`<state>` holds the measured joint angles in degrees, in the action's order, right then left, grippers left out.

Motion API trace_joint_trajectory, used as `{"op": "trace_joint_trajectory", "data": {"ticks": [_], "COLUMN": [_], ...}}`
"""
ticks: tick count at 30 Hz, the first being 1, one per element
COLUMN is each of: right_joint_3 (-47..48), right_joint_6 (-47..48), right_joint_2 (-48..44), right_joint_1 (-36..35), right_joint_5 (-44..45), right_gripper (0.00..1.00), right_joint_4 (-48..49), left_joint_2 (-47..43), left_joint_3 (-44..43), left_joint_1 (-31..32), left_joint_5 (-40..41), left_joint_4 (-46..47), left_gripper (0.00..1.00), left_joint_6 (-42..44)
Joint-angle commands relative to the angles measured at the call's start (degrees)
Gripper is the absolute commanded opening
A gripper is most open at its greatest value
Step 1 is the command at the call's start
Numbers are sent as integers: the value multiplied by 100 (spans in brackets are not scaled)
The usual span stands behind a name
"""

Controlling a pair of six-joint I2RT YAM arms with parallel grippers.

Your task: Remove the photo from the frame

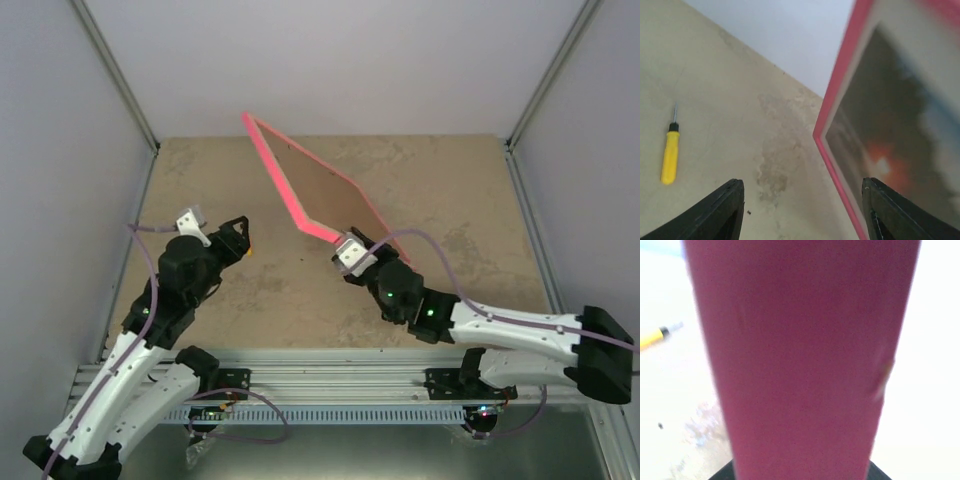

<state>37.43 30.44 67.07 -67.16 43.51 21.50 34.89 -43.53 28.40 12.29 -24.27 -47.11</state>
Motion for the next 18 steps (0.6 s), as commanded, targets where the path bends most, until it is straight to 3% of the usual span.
{"op": "trace_joint_trajectory", "data": {"ticks": [1, 6, 18], "right_joint_3": [137, -20, -60], "right_joint_6": [-1106, -2262, -5439], "right_joint_2": [-814, -1432, -1607], "right_joint_1": [53, 398, 1799], "right_joint_5": [-655, -1397, -3731], "right_gripper": [1, 1, 0], "right_joint_4": [668, 801, 639], "left_joint_2": [147, 319, 621], "left_joint_3": [305, 473, 633], "left_joint_1": [16, 15, 11], "left_joint_5": [-285, -380, -351], "left_joint_4": [457, 656, 682], "left_gripper": [67, 67, 67], "left_joint_6": [-250, -345, -260]}}
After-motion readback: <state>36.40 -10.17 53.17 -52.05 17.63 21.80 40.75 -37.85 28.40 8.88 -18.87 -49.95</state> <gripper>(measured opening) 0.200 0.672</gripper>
